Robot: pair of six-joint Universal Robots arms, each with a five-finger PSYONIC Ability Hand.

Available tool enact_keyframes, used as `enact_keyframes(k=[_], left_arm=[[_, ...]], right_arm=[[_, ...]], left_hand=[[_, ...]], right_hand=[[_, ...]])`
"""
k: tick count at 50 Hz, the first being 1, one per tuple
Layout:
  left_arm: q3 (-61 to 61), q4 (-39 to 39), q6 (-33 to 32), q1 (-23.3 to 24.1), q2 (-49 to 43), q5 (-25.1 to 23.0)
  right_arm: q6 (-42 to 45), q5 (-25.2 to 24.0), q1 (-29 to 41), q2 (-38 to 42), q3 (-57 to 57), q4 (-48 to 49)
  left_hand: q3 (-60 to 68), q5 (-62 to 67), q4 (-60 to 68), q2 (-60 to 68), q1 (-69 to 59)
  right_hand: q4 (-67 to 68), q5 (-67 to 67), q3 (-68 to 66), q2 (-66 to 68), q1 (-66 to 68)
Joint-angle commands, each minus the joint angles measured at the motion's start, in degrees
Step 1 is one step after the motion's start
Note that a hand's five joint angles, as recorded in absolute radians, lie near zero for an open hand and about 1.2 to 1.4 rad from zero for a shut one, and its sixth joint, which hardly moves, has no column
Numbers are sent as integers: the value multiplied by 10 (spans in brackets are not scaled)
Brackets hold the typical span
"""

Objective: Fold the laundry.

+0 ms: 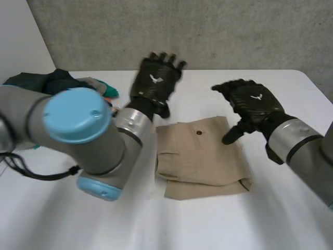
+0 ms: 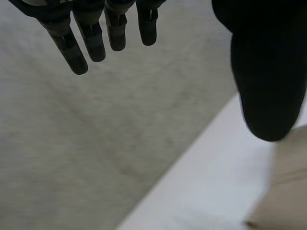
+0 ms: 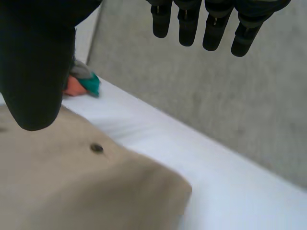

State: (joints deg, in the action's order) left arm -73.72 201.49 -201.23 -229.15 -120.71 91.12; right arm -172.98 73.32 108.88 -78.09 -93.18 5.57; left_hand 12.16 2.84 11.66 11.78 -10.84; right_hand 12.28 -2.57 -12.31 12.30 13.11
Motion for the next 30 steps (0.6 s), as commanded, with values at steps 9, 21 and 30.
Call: enact_keyframes(k=[9, 21, 30], left_arm=[[120, -204, 31, 30, -166, 4], [104, -288, -2, 30, -139, 12], [92, -237, 18, 20, -12, 6]], right_arm=[[136, 2, -16, 231, 133, -129], [175, 14, -21, 211, 136, -137], [61, 51, -47, 102, 68, -65]], left_hand=[[-8, -15, -3, -4, -5], [-6, -13, -1, -2, -7], [-16, -23, -11, -12, 3]], right_hand=[[-23, 26, 23, -23, -31], [-23, 26, 23, -23, -31], [-23, 26, 23, -23, -31]])
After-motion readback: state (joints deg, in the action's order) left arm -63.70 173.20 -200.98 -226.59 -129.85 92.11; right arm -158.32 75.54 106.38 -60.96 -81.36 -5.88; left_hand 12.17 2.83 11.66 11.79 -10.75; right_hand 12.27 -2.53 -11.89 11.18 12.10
